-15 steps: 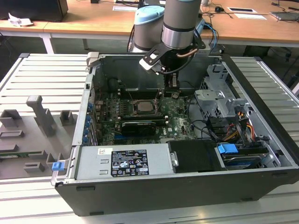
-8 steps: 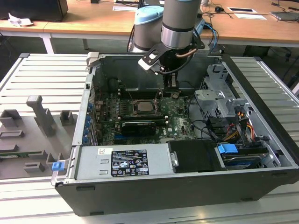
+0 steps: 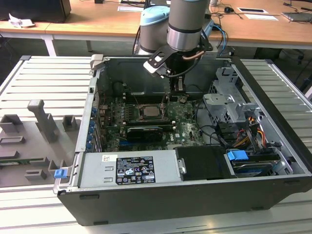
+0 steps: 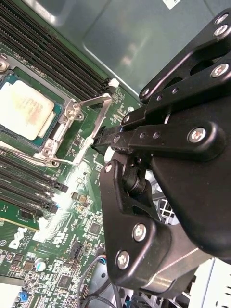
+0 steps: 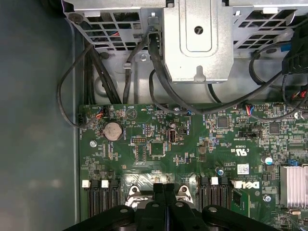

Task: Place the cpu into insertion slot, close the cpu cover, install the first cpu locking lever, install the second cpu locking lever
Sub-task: 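Close the cpu cover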

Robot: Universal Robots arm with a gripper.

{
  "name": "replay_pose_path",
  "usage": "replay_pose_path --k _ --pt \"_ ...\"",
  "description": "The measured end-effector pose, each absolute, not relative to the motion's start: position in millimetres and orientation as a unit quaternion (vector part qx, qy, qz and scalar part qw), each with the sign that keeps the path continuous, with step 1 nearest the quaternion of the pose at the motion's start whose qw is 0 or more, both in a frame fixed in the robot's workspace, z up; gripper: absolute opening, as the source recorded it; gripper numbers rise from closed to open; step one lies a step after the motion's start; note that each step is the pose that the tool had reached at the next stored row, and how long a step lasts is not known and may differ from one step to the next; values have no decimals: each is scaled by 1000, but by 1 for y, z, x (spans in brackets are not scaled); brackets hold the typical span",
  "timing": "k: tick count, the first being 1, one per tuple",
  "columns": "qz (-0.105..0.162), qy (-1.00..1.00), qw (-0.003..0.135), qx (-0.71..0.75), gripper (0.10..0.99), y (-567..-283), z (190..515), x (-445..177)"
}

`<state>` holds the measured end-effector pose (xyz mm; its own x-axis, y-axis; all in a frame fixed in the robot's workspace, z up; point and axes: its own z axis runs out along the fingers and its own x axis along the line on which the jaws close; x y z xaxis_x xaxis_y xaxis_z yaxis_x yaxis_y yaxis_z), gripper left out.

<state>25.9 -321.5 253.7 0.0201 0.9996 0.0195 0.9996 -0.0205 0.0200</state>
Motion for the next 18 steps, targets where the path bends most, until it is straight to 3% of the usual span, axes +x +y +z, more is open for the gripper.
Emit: replay_pose_path --k 18 --pt "14 700 0 714 106 -322 254 16"
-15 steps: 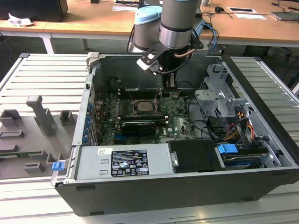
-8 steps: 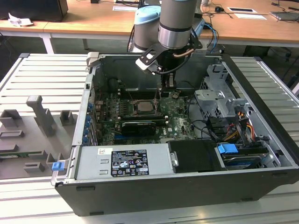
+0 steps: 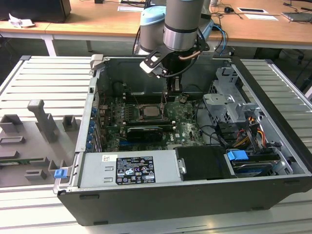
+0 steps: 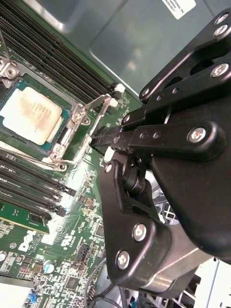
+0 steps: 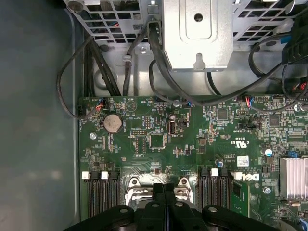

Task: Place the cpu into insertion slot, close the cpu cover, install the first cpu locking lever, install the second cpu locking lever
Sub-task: 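Close the cpu cover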

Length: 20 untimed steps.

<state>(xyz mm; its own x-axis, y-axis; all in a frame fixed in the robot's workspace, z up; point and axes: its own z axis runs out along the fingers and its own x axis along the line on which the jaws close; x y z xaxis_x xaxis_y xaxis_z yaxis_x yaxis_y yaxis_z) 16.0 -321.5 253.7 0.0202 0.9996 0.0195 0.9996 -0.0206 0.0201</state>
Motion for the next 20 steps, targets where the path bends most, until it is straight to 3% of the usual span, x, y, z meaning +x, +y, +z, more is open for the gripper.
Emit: replay_pose_path --k 20 --pt "14 706 0 708 106 -320 238 -35"
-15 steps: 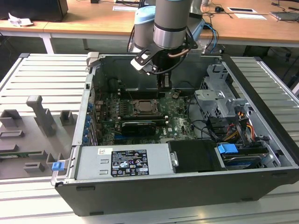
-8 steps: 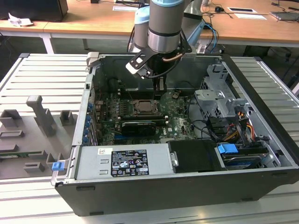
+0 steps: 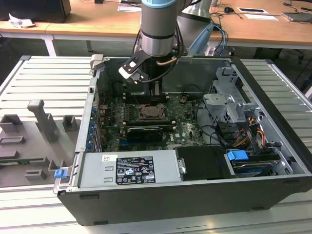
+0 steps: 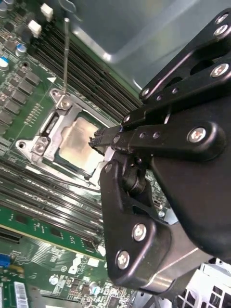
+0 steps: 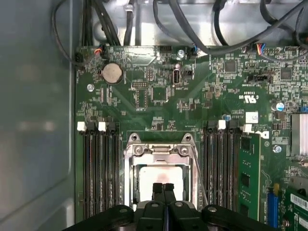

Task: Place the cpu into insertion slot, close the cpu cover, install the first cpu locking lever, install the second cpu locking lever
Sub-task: 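Close the cpu cover, then install the first cpu locking lever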

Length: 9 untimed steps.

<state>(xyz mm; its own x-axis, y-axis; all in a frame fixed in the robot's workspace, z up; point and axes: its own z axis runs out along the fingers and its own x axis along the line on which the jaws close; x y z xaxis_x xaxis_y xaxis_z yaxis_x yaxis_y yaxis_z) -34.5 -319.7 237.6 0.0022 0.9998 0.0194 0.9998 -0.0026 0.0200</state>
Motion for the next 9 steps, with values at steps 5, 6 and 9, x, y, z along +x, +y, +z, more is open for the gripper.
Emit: replay_pose_path --k 5,6,9 --pt "14 706 0 708 106 -320 238 -38" --pt "14 706 0 708 106 -320 238 -39" --pt "14 706 0 708 106 -320 238 -39"
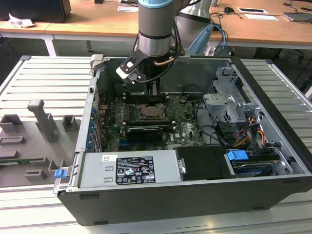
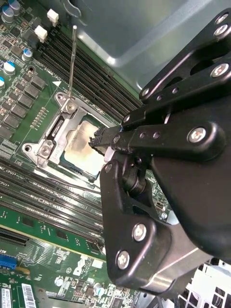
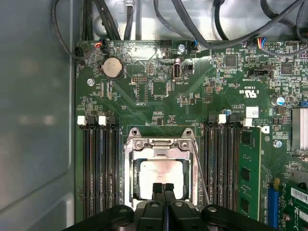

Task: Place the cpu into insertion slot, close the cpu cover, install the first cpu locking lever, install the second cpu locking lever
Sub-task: 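Install the first cpu locking lever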

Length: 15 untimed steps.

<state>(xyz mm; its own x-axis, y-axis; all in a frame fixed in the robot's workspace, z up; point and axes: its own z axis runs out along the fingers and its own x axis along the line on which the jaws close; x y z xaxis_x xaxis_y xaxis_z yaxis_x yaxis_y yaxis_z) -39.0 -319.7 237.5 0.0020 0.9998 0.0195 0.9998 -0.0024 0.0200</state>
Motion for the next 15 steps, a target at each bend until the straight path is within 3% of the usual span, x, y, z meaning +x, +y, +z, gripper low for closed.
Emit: replay_pose_path --k 15 --pt "13 706 2 708 106 -320 256 -39"
